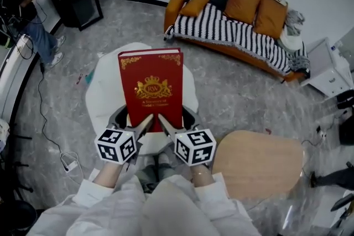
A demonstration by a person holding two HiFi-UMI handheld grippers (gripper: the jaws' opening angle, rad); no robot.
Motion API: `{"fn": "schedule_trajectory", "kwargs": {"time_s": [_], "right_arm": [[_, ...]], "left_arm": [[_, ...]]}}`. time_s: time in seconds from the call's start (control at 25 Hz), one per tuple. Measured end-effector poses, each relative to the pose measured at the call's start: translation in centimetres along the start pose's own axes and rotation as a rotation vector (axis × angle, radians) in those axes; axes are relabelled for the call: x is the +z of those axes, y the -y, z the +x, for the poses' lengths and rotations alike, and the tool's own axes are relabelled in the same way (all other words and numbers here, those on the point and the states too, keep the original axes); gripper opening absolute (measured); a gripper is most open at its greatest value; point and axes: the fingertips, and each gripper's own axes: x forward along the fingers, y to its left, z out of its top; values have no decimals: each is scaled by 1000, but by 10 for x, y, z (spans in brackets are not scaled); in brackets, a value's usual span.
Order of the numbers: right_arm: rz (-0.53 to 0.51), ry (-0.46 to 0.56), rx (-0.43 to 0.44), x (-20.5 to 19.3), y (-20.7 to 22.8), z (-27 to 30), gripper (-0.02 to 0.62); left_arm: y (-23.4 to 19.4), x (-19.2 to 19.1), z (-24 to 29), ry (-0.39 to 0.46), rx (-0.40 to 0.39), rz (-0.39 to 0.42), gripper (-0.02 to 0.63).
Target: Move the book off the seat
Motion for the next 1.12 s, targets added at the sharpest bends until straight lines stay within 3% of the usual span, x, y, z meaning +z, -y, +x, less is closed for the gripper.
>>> {"fn": "schedule_trajectory", "kwargs": {"time_s": [0.64, 0.92, 1.12], "right_arm": [[-41, 111, -40, 15, -16, -16, 328], [-11, 153, -151, 9, -19, -35, 328], [12, 185, -242, 2, 5, -76, 328]], "left_arm": [[10, 18, -17, 64, -45, 76, 382], [22, 16, -19, 36, -159, 139, 382], [65, 6, -5, 11, -254, 169, 382]]}}
